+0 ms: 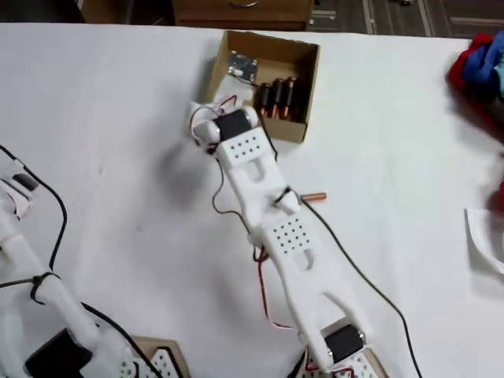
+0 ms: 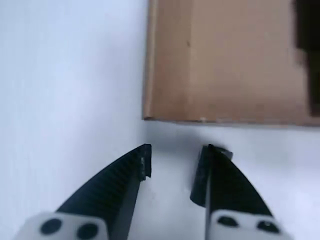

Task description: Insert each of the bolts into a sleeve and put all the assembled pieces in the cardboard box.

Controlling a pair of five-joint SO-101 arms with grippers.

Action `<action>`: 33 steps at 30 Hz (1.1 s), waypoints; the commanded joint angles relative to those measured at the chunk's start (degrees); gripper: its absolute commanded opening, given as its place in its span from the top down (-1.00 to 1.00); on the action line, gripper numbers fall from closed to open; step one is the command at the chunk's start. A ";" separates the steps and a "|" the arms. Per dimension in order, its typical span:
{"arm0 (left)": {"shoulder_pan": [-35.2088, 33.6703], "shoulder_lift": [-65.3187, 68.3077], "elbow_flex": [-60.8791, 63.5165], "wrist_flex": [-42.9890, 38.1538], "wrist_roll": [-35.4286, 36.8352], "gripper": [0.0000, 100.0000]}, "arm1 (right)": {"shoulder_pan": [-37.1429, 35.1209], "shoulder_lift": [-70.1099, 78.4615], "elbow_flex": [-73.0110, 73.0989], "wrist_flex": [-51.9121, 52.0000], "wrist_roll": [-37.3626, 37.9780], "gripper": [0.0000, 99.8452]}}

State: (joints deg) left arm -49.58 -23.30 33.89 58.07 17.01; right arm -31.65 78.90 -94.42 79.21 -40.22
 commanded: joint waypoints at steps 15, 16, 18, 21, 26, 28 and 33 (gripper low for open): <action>-0.53 -0.79 -2.51 0.00 -0.35 0.46 | 2.86 1.98 -0.18 4.70 -0.44 0.67; -0.44 -0.79 -2.51 0.00 -0.26 0.46 | 2.86 2.68 -0.18 4.44 -0.44 0.67; -0.35 -0.79 -2.51 0.00 -0.09 0.46 | 2.95 4.00 -0.18 3.12 -0.44 0.67; -0.35 -0.79 -2.51 0.00 -0.09 0.46 | 2.95 5.41 -0.18 1.54 -0.35 0.67; -0.44 -0.79 -2.86 -0.09 -0.18 0.46 | 3.30 5.67 -0.70 2.51 -0.35 0.98; -0.44 -0.79 -2.86 -0.09 -0.09 0.46 | 4.09 5.58 -0.88 4.26 -0.35 0.94; -0.26 -0.79 -2.77 -0.09 -0.09 0.46 | 6.81 0.40 -1.23 14.46 -0.26 0.96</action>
State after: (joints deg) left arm -49.58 -23.30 33.89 58.07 17.01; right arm -26.99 83.38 -95.30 87.30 -40.22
